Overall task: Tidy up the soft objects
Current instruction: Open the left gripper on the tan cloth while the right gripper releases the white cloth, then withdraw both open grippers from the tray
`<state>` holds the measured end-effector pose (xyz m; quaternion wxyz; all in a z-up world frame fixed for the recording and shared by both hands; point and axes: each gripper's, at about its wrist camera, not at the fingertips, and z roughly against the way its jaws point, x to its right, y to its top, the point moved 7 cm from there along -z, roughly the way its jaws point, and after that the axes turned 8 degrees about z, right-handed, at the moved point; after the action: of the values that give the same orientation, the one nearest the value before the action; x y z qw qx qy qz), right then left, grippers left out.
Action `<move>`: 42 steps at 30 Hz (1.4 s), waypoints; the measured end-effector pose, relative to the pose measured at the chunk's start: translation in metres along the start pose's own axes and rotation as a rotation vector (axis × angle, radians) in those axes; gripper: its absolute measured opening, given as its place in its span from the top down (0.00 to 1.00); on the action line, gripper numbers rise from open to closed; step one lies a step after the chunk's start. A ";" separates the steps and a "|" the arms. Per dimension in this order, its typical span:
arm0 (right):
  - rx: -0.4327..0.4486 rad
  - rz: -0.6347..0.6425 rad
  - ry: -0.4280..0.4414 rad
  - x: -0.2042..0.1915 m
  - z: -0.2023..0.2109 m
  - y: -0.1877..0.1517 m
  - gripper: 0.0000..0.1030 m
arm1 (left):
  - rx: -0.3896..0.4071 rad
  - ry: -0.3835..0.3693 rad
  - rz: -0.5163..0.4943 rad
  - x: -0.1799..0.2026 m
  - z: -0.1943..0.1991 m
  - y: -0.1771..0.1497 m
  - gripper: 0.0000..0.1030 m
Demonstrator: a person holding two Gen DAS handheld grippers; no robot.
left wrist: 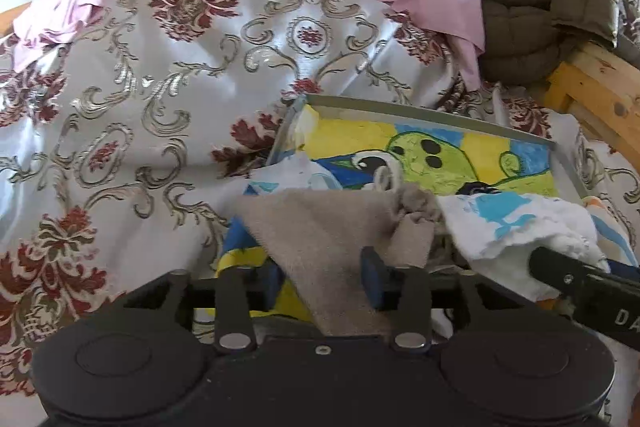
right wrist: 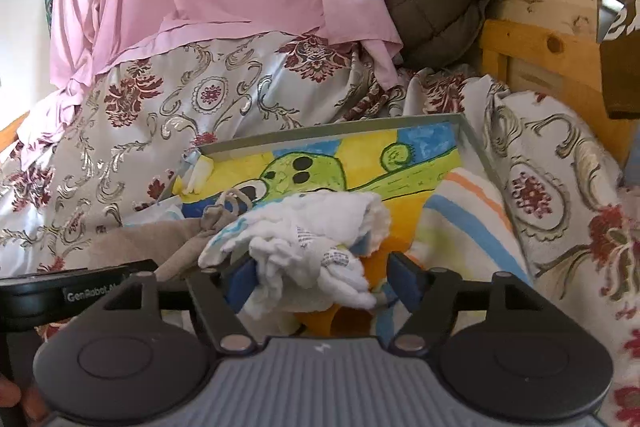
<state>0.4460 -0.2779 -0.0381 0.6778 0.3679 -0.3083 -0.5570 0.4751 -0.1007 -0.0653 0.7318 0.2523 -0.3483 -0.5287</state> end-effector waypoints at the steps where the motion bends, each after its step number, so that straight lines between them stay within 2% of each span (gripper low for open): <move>1: 0.001 -0.001 -0.001 0.000 0.002 0.001 0.25 | 0.001 0.003 0.002 -0.001 0.001 0.000 0.50; 7: -0.005 0.019 -0.020 0.001 0.007 -0.001 0.20 | 0.022 0.029 -0.022 0.000 0.014 -0.003 0.37; 12: 0.013 0.033 -0.029 -0.002 0.016 0.002 0.17 | 0.031 0.027 -0.005 -0.002 0.026 -0.004 0.34; 14: 0.024 0.039 -0.033 -0.002 0.021 0.003 0.15 | 0.050 0.031 -0.017 -0.001 0.032 -0.003 0.30; 23: 0.076 0.032 -0.040 0.001 0.044 0.009 0.07 | 0.112 0.036 -0.056 0.006 0.053 -0.001 0.27; 34: 0.119 0.019 -0.055 0.005 0.079 0.012 0.01 | 0.192 0.031 -0.067 0.008 0.100 0.005 0.10; 38: 0.128 0.027 -0.058 0.001 0.097 0.009 0.00 | 0.209 0.035 -0.055 0.003 0.118 0.005 0.07; 40: 0.138 0.036 -0.063 -0.002 0.105 0.008 0.00 | 0.225 0.042 -0.052 0.000 0.127 0.002 0.01; 42: 0.150 0.041 -0.063 -0.006 0.114 0.006 0.00 | 0.239 0.043 -0.048 -0.003 0.136 -0.002 0.01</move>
<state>0.3538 -0.2892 0.0278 0.6495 0.3935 -0.3779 -0.5296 0.3678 -0.0983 0.0181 0.6907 0.3573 -0.3871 -0.4954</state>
